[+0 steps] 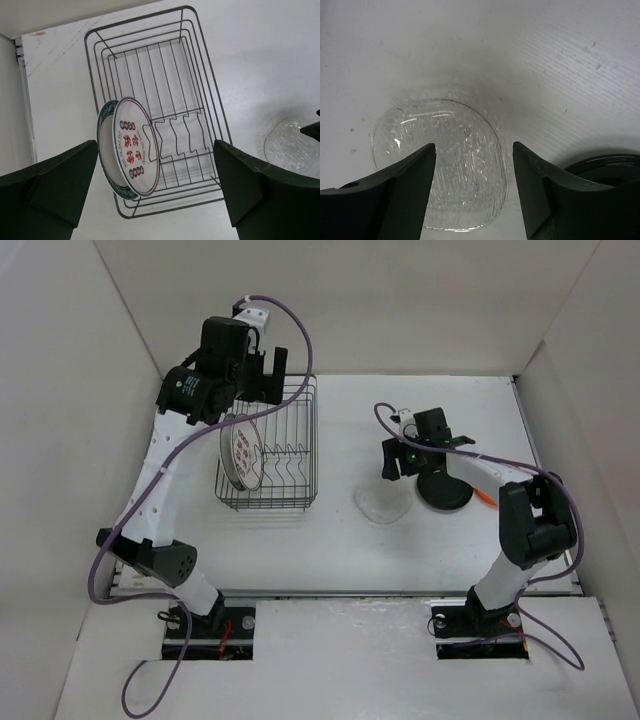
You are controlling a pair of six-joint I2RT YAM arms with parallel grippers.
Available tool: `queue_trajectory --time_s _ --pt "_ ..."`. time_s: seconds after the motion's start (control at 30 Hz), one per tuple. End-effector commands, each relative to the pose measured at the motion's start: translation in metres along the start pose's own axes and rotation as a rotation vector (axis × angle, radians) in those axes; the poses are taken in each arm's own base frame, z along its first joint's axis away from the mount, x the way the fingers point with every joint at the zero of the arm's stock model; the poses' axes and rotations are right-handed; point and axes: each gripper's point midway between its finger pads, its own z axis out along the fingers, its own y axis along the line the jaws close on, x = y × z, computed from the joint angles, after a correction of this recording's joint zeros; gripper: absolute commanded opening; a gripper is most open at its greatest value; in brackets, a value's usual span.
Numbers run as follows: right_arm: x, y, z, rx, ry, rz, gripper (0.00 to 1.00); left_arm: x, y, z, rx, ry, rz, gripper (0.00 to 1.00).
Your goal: Load the plates into the dish rack
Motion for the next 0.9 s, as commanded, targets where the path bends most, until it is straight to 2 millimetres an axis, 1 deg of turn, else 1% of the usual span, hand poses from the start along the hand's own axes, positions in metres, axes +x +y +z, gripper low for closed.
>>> queue_trajectory --time_s 0.0,0.07,0.1,0.13,0.17,0.2,0.23,0.27,0.3,0.33,0.37,0.43,0.47,0.5,0.53,0.57,0.6,0.63,0.67,0.7,0.73,0.77,0.8,0.83,0.87 --pt "0.017 0.003 0.004 -0.008 0.037 -0.003 0.68 0.006 -0.010 0.002 0.060 0.037 0.036 1.00" --pt "0.028 0.002 0.006 -0.008 0.054 0.013 0.68 0.009 -0.010 0.004 0.059 0.047 0.038 1.00" --pt "0.028 0.003 0.006 -0.008 0.054 0.025 0.68 0.011 -0.013 0.007 0.073 0.056 0.039 1.00" --pt "0.032 0.001 0.007 0.003 0.063 0.027 0.68 0.011 -0.014 0.007 0.073 0.056 0.039 1.00" --pt "0.036 -0.002 0.010 0.015 0.075 0.030 0.65 0.011 -0.014 0.007 0.073 0.056 0.039 1.00" --pt "0.040 -0.001 0.013 0.021 0.100 0.043 0.58 0.012 -0.015 0.007 0.083 0.057 0.039 1.00" --pt "0.040 -0.002 0.013 0.031 0.100 0.053 0.56 0.012 -0.015 0.007 0.083 0.057 0.039 1.00" --pt "0.042 0.001 0.015 0.026 0.118 0.051 0.56 0.012 -0.015 0.007 0.083 0.057 0.039 1.00" --pt "0.042 0.000 0.015 0.035 0.118 0.059 0.56 0.012 -0.015 0.007 0.083 0.057 0.039 1.00" --pt "0.049 0.003 0.018 0.031 0.142 0.067 0.56 0.012 -0.015 0.007 0.083 0.057 0.039 1.00" --pt "0.049 0.001 0.017 0.043 0.142 0.066 0.56 0.012 -0.015 0.007 0.083 0.057 0.039 1.00" --pt "0.060 0.002 0.021 0.053 0.191 0.081 0.56 0.015 -0.015 0.009 0.083 0.067 0.049 1.00" --pt "0.064 -0.001 0.023 0.067 0.204 0.083 0.53 0.013 -0.015 0.005 0.084 0.058 0.048 1.00" --pt "0.069 -0.001 0.021 0.068 0.225 0.088 0.47 0.013 -0.015 0.005 0.084 0.058 0.048 1.00" --pt "0.068 -0.001 0.024 0.070 0.227 0.100 0.31 0.017 -0.015 0.007 0.083 0.069 0.050 1.00" --pt "0.070 -0.001 0.023 0.070 0.235 0.103 0.22 0.017 -0.015 0.007 0.083 0.069 0.050 1.00" --pt "0.065 -0.003 0.023 0.091 0.224 0.113 0.13 0.020 -0.015 0.009 0.083 0.078 0.051 1.00" --pt "0.065 -0.005 0.023 0.103 0.223 0.121 0.05 0.018 -0.013 0.005 0.074 0.068 0.050 1.00" --pt "0.061 -0.002 0.024 0.110 0.215 0.132 0.00 0.022 -0.012 0.007 0.074 0.080 0.061 1.00" --pt "0.054 -0.002 0.024 0.110 0.199 0.138 0.00 0.019 -0.013 0.008 0.074 0.070 0.060 1.00" --pt "0.054 -0.001 0.024 0.111 0.199 0.149 0.00 0.019 -0.013 0.010 0.074 0.065 0.059 1.00" --pt "0.039 0.000 0.021 0.120 0.162 0.174 0.00 0.017 -0.013 0.011 0.075 0.056 0.057 1.00" --pt "0.027 0.002 0.018 0.119 0.132 0.187 0.00 0.013 -0.020 0.011 0.112 0.040 0.066 1.00" --pt "0.015 -0.001 0.014 0.143 0.098 0.201 0.00 0.015 -0.024 0.015 0.133 0.051 0.067 1.00" --pt "-0.005 0.000 0.006 0.156 0.049 0.215 0.00 0.011 -0.030 0.017 0.160 0.040 0.065 1.00"
